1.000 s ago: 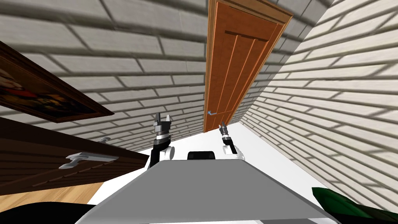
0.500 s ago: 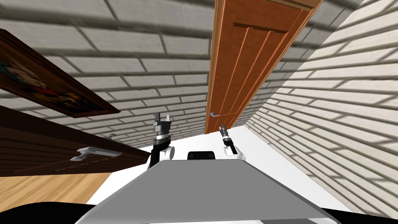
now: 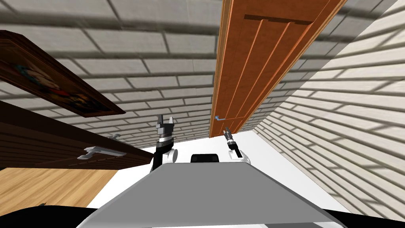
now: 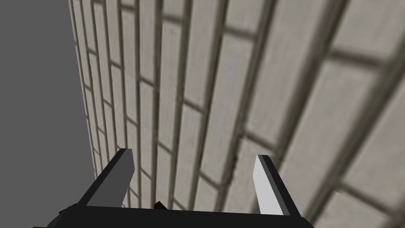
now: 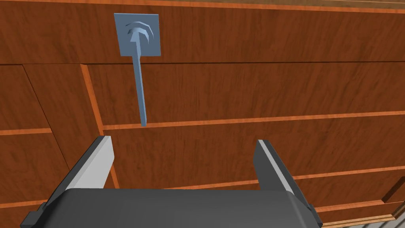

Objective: Pull the door open

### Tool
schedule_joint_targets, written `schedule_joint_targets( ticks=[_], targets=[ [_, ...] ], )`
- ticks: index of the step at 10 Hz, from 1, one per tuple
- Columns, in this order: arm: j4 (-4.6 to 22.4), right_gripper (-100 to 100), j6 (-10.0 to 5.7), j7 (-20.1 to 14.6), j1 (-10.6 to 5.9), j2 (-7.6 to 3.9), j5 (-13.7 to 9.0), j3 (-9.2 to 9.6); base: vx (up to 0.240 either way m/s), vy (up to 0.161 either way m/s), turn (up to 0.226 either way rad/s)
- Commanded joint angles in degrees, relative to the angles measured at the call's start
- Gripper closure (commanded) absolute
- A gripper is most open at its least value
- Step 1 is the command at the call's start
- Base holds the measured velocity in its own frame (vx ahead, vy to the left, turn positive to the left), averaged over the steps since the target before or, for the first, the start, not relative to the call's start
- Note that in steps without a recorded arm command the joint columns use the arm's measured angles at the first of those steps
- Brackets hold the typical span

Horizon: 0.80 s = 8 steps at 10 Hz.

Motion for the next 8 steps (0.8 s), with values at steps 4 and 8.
schedule_joint_targets(
  ticks=[4,8],
  targets=[
    [7.84,-100,-1.91,-1.48,-2.48,-1.35,-0.13,0.6,0.072,-0.056,0.143],
    [12.79,-100,-3.13,-2.41,-4.01,-2.19,-0.21,0.98,0.063,-0.061,0.093]
  ],
)
